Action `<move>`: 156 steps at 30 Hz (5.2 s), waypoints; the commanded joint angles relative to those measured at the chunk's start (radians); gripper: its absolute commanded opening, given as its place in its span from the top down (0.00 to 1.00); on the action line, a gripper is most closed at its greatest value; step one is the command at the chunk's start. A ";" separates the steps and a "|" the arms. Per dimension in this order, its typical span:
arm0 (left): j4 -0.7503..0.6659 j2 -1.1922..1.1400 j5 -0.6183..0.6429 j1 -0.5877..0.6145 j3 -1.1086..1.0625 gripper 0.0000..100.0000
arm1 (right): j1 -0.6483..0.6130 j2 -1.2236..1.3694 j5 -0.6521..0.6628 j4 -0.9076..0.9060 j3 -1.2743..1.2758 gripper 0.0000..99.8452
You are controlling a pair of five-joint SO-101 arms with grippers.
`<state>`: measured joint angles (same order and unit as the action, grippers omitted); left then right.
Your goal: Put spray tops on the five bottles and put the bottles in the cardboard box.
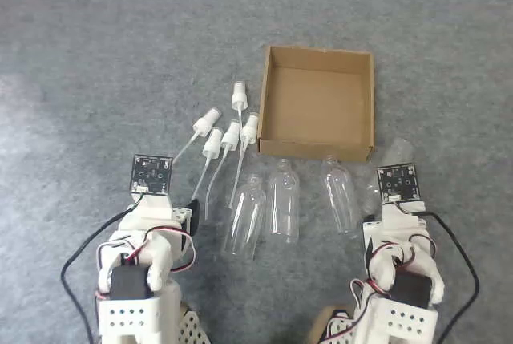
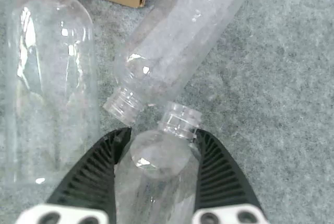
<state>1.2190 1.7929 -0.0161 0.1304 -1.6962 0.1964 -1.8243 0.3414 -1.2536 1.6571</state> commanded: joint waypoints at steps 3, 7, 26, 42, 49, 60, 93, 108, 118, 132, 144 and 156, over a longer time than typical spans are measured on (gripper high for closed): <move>0.005 0.026 -0.003 0.000 0.010 0.80 | 0.004 0.008 -0.002 -0.058 0.026 0.99; 0.005 0.026 -0.003 -0.003 0.010 0.80 | 0.004 0.008 -0.002 -0.058 0.026 0.99; -0.106 0.028 -0.180 0.003 0.012 0.80 | 0.148 0.008 0.000 0.427 -0.072 0.99; 0.008 0.028 -0.448 -0.006 0.012 0.80 | 0.073 0.616 -0.005 0.122 -0.767 0.91; 0.009 0.028 -0.448 -0.003 0.012 0.80 | 0.025 1.231 -0.002 -0.097 -1.231 0.77; 0.009 0.028 -0.448 0.000 0.012 0.80 | 0.165 1.684 0.153 -0.128 -1.438 0.80; -0.161 0.020 -0.445 0.095 0.209 0.80 | 0.203 1.894 0.126 0.349 -1.137 0.98; -0.043 -1.092 -0.367 0.092 1.079 0.87 | 0.363 1.896 0.608 0.295 -1.189 0.99; 0.081 -1.912 -0.361 -0.035 1.730 0.83 | 0.364 1.903 0.608 0.266 -1.186 0.99; 0.071 -2.496 -0.315 -0.081 2.196 0.83 | 0.366 1.903 0.605 0.257 -1.186 0.82; 0.204 -2.598 -0.307 -0.068 2.437 0.83 | 0.364 1.894 0.609 0.200 -1.192 0.82; 0.534 -2.613 -0.638 -0.150 2.632 0.83 | 0.363 1.894 0.609 0.194 -1.191 0.82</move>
<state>1.7116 -0.8155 -0.5409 -0.0138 0.9214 0.5493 0.0813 0.9383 -1.0495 0.4987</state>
